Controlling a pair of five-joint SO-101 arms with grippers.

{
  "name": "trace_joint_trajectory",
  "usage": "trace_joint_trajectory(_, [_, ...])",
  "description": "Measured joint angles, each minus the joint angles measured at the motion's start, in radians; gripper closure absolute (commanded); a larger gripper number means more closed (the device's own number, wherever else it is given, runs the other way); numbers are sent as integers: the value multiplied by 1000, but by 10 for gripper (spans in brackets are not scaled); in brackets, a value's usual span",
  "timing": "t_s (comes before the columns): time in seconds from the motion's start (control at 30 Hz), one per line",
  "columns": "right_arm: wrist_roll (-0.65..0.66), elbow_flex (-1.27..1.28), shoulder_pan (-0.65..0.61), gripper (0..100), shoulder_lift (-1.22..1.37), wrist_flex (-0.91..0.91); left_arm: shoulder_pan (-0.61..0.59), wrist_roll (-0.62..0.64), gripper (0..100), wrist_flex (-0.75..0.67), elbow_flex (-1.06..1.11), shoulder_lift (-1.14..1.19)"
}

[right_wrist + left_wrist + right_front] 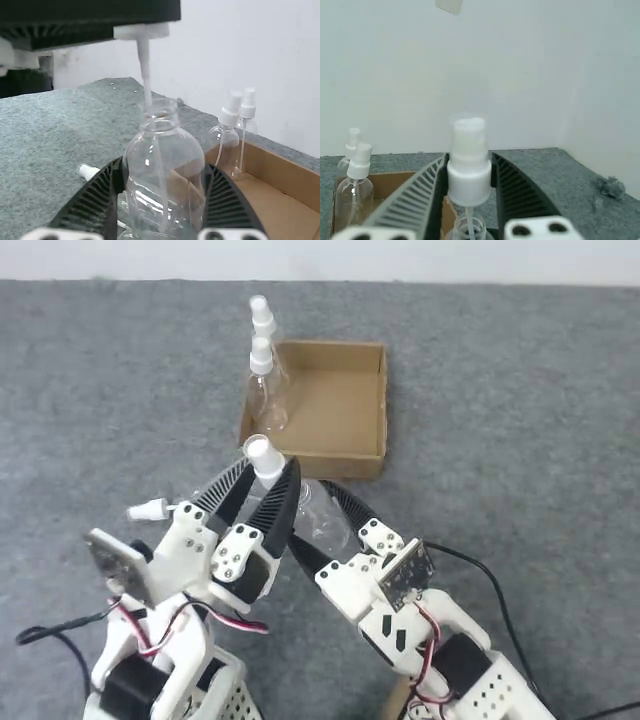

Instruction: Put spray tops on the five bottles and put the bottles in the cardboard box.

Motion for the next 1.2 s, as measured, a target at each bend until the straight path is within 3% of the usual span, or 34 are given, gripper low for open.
trace_joint_trajectory(0.2, [0,0,0,929,0,0,3,-63,979,2,0,0])
trace_joint_trajectory(0.57, [0,0,0,929,0,0,3,-74,820,11,18,0])
trace_joint_trajectory(1.2, [0,0,0,929,0,0,3,-74,817,11,0,0])
